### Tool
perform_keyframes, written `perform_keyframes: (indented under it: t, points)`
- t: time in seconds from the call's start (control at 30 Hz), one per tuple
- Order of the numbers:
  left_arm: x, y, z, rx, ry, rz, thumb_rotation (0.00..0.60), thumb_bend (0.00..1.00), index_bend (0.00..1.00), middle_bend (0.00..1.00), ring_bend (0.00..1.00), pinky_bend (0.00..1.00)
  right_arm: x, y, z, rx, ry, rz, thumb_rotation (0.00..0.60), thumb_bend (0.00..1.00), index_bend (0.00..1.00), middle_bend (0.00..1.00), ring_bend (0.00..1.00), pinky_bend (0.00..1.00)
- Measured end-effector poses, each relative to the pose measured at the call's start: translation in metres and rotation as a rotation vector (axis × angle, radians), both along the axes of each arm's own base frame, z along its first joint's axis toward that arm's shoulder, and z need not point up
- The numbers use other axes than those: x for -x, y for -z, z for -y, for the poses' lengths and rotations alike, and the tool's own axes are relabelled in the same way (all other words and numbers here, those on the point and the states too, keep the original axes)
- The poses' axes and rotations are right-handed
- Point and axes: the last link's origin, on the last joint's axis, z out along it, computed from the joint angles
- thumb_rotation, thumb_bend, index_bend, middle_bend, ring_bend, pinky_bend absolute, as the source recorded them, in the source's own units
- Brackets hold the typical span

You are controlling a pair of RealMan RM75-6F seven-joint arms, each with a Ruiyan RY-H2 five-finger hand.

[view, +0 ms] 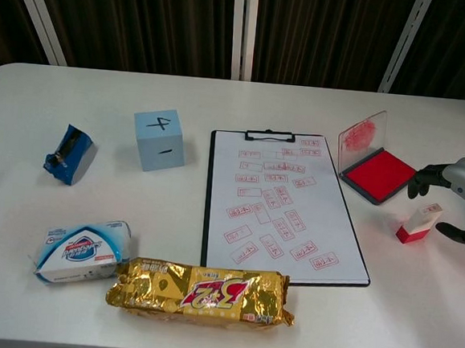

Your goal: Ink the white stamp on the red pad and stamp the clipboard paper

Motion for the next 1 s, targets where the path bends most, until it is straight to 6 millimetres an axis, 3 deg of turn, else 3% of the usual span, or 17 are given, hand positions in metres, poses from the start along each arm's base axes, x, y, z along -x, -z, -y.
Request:
perform_keyframes:
  t: [1.0]
  points:
    - [0.002, -0.001, 0.001, 0.007, -0.022, 0.006, 0.6, 0.0, 0.14, 0.16, 0.16, 0.27, 0.004, 0.017, 0.001, 0.01, -0.004, 0.042, 0.6, 0.31, 0.52, 0.47, 0.81, 1.0]
